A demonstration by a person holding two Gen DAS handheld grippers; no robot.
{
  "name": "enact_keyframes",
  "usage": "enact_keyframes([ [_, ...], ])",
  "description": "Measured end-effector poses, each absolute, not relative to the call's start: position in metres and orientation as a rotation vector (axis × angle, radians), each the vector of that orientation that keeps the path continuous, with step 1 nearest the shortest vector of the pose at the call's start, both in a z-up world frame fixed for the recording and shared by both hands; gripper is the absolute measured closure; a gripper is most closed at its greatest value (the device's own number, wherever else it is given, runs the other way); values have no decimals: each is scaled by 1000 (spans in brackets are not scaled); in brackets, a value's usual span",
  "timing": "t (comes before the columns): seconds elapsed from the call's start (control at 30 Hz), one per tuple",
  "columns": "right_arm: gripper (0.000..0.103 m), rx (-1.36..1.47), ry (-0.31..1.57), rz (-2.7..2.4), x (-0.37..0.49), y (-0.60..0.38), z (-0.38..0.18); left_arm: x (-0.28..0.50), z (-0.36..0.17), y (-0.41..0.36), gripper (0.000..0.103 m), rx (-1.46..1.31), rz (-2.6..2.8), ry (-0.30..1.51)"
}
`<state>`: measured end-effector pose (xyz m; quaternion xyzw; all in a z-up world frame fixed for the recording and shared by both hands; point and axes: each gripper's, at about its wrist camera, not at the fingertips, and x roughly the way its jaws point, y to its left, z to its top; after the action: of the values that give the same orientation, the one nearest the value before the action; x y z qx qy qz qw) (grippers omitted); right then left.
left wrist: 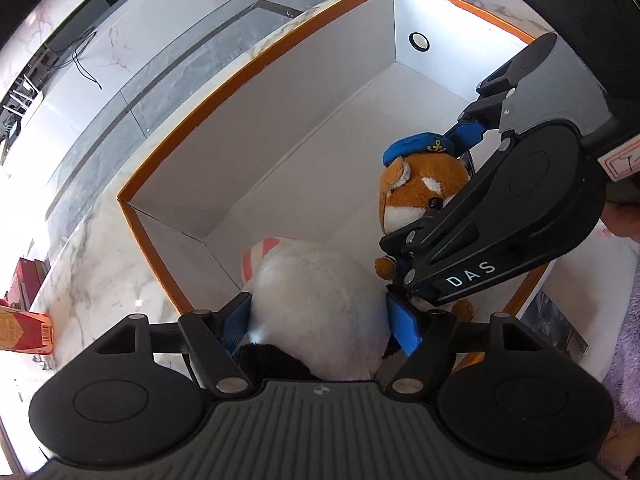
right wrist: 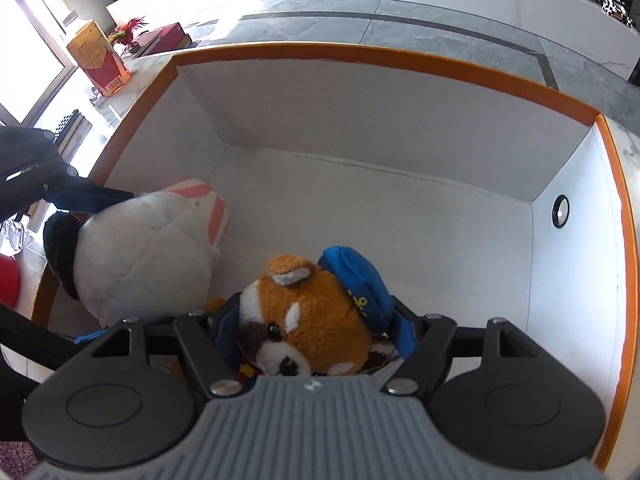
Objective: Organize objects
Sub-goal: 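Carry both plushes over the shoebox and open both tools to drop them inside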
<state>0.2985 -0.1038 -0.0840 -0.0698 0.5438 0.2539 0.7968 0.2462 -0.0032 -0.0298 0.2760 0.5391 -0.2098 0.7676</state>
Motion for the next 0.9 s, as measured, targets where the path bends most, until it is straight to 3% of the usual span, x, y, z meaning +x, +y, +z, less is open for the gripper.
enact_keyframes([
  [0.2,16,-52,1204,552,304,-116,-82,242,-27,5,16,569,-476,1178],
  [0.5,16,30,1205,526,302,-125,-68,236,-2,24,16,464,-463,1152],
  [0.57,21,35,1204,522,300,-128,-66,246,6,33,27,400,-459,1151],
  [0.7,50,-1,1202,500,301,-128,-68,252,6,27,57,361,-430,1153],
  [0.77,54,-25,1190,500,303,-126,-71,247,-3,22,69,367,-418,1178],
  [0.9,55,-108,1158,547,303,-112,-72,238,-14,17,71,415,-397,1184],
])
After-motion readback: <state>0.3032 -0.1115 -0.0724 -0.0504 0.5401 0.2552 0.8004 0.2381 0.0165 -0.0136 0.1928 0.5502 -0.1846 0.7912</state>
